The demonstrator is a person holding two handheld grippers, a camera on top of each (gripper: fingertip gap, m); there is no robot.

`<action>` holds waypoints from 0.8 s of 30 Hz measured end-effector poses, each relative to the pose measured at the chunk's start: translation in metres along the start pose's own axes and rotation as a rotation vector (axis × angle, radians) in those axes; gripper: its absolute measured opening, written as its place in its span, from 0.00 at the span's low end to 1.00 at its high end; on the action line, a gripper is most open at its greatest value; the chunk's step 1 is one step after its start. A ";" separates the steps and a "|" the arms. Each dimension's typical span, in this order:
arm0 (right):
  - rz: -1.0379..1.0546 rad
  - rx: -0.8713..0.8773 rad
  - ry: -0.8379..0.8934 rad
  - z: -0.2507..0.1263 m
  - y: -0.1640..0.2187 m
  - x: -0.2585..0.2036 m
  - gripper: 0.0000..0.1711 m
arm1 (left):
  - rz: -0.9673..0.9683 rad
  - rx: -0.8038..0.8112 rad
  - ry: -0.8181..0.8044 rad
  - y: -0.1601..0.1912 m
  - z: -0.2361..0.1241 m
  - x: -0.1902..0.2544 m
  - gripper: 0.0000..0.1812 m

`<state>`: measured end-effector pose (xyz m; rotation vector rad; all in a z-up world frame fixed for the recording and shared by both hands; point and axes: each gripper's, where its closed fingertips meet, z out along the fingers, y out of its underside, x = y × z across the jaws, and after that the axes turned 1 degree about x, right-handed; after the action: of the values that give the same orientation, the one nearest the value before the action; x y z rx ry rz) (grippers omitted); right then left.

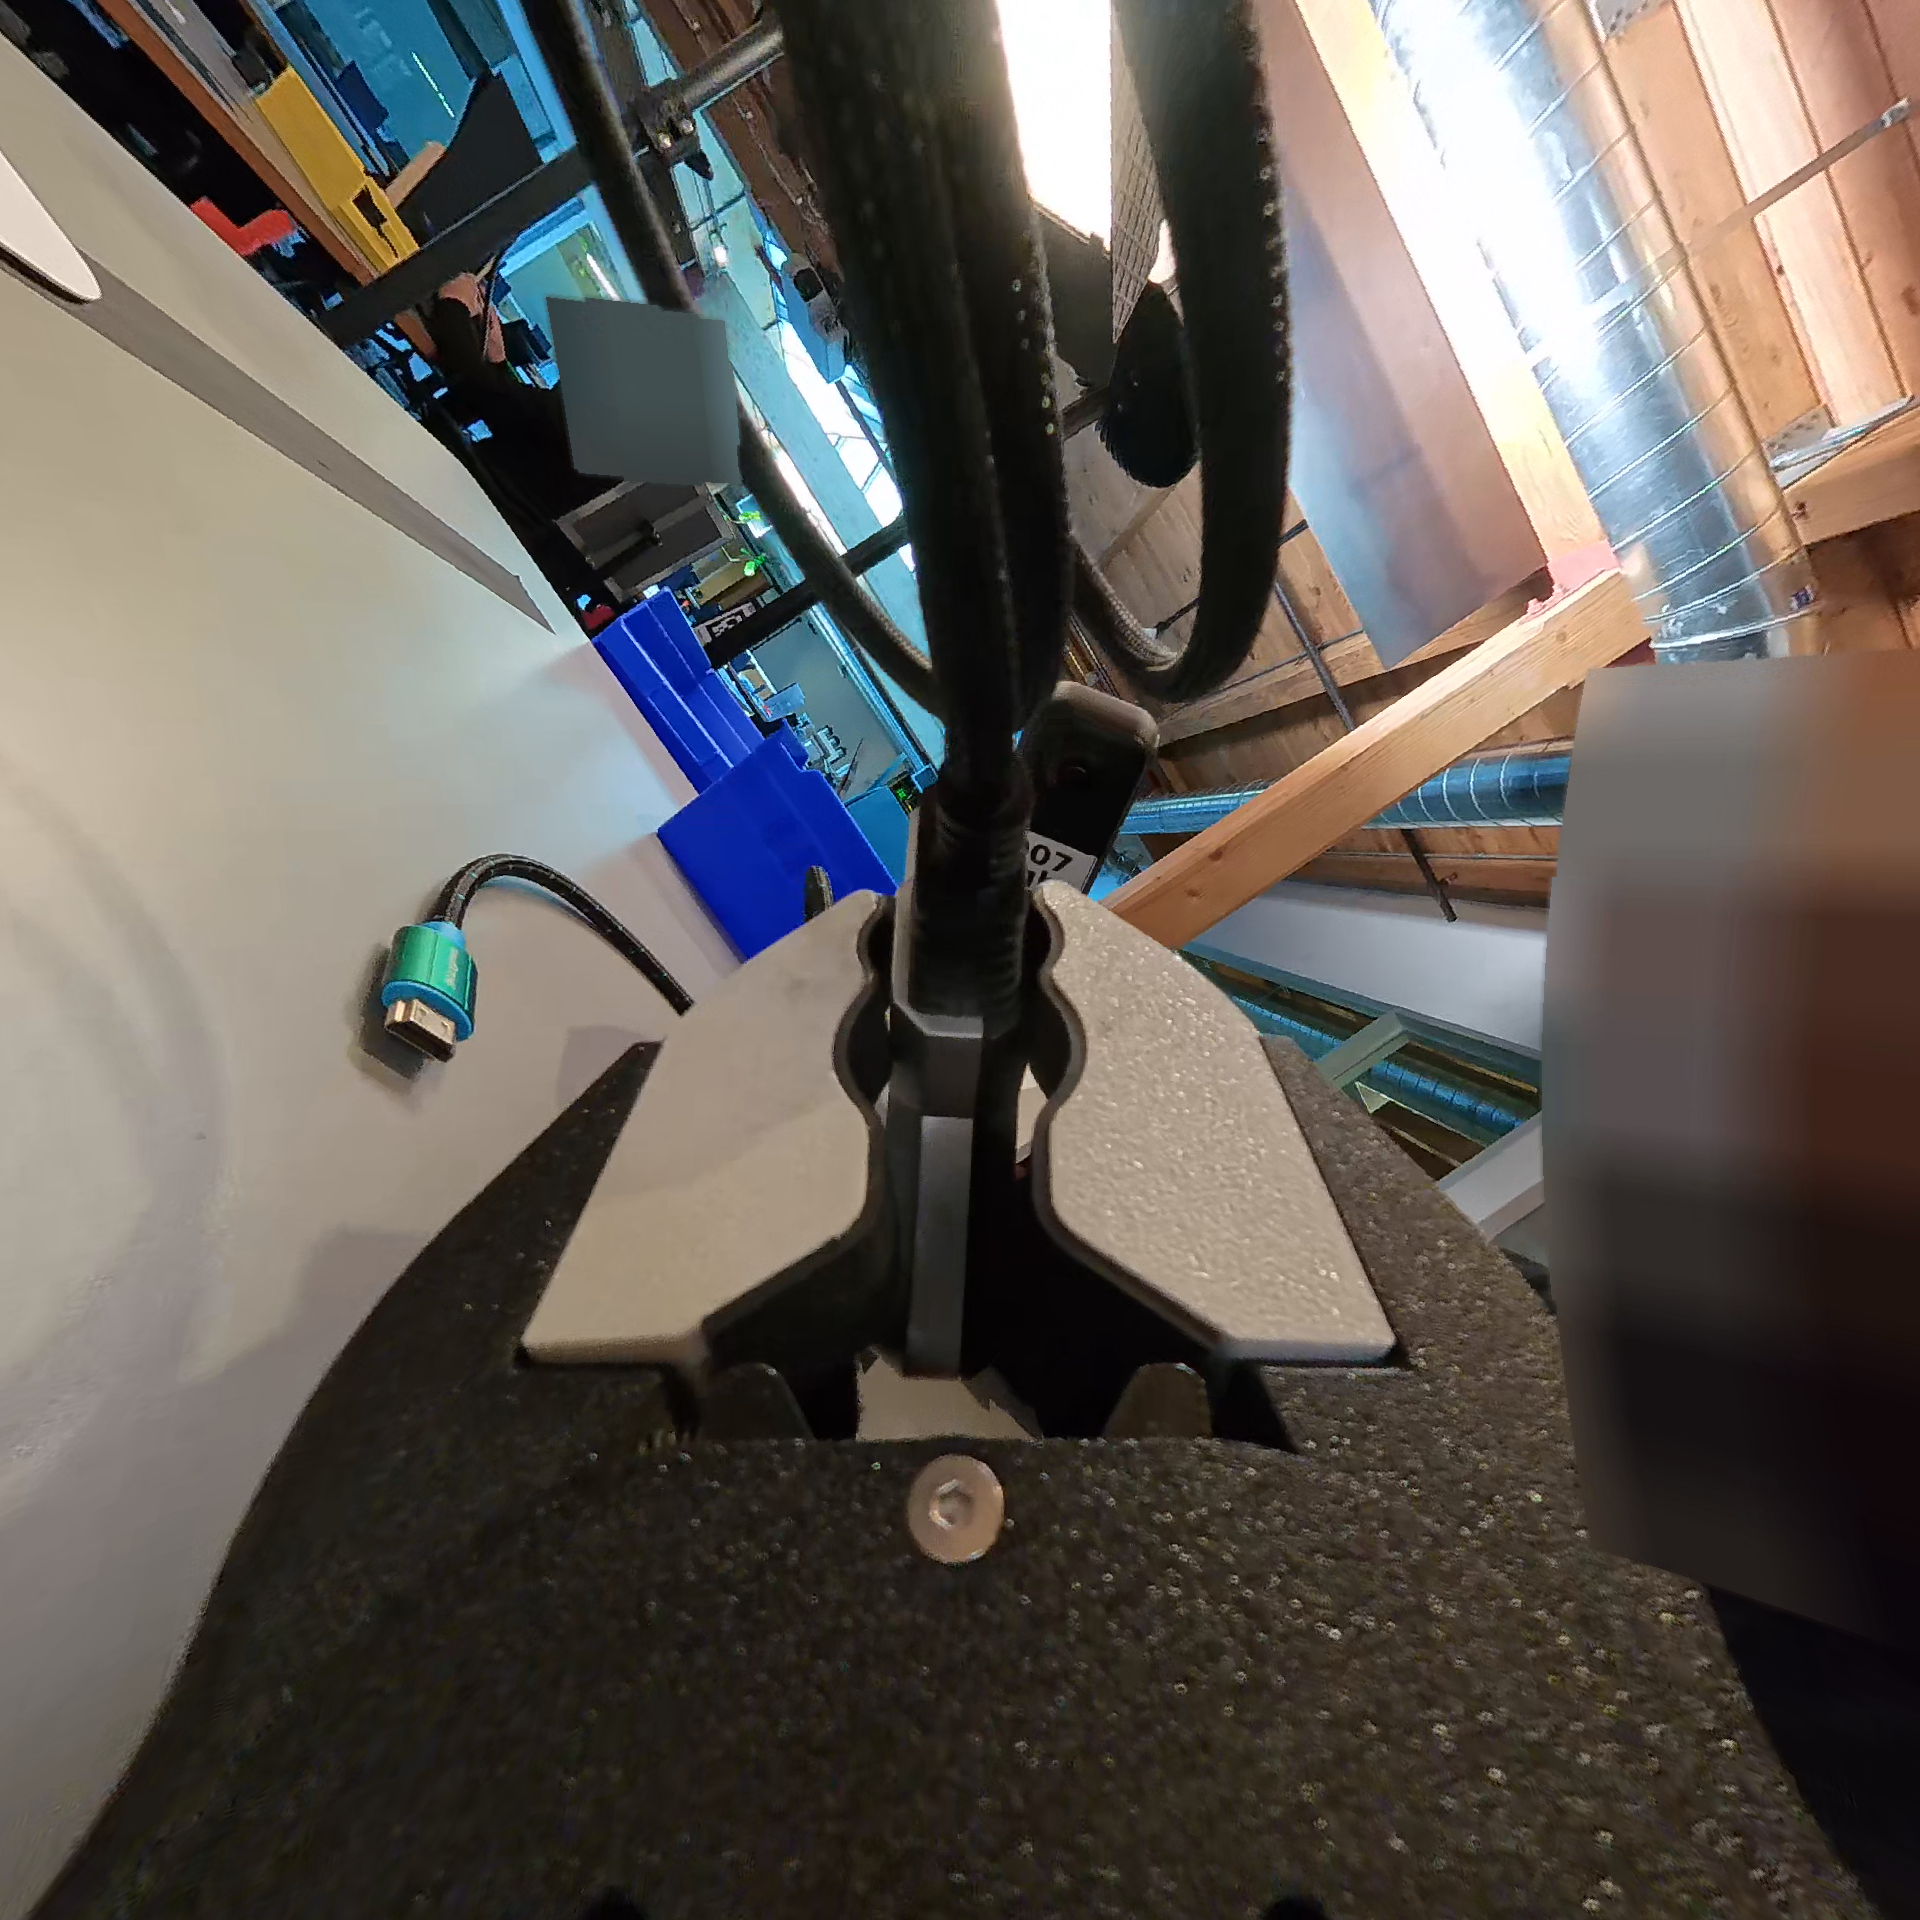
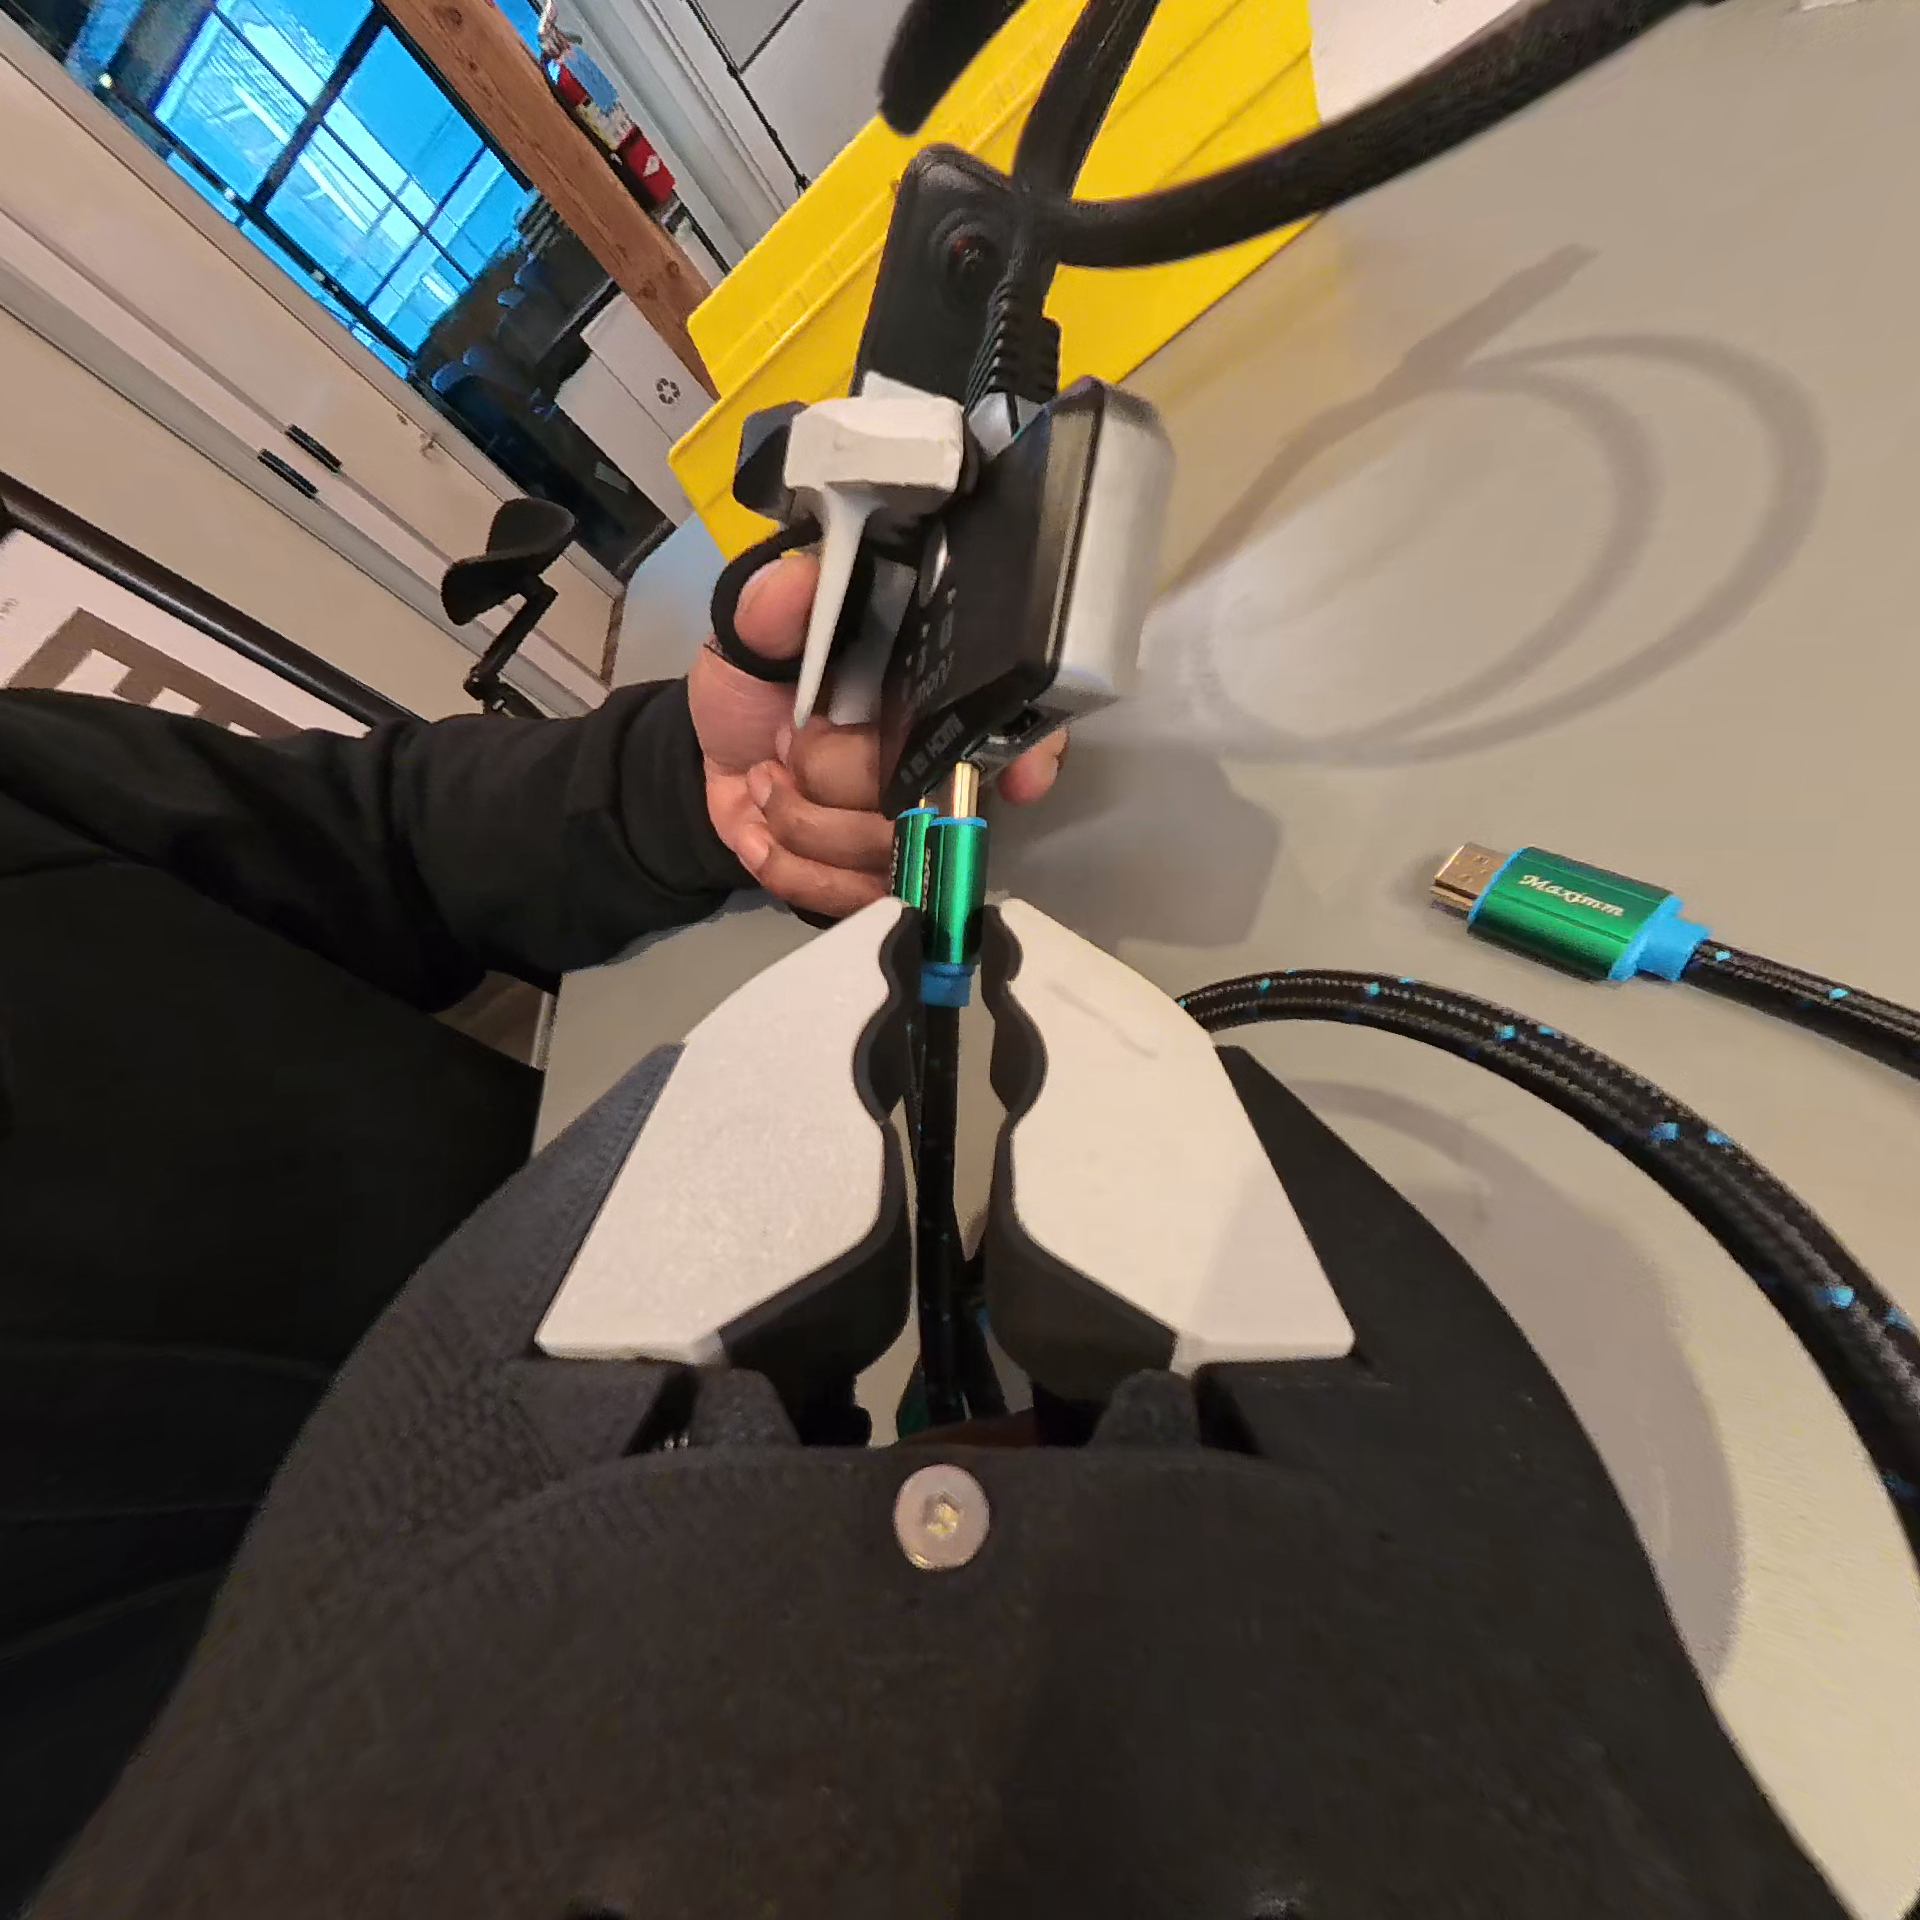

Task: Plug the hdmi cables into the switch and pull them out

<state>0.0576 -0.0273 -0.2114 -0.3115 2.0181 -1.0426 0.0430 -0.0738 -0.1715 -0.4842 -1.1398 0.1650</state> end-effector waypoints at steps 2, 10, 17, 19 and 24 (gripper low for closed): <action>0.037 0.017 -0.022 0.000 -0.002 -0.001 0.06 | 0.019 -0.005 0.005 0.001 0.001 0.002 0.13; 0.032 -0.022 -0.036 0.000 0.003 -0.003 0.06 | 0.080 -0.059 -0.014 0.011 0.006 0.005 0.13; -0.003 -0.017 0.007 0.001 0.003 -0.001 0.07 | 0.079 -0.095 -0.057 0.017 0.008 0.000 0.13; -0.023 0.000 0.048 -0.001 0.001 0.002 0.07 | 0.077 -0.070 -0.073 0.014 0.007 -0.003 0.12; -0.101 -0.112 0.131 -0.009 0.016 0.003 0.14 | 0.079 -0.033 -0.085 0.009 0.005 -0.004 0.12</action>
<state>0.0516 -0.0140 -0.2226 -0.4170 2.2030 -1.0370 0.0383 -0.0659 -0.1771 -0.5561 -1.2083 0.2373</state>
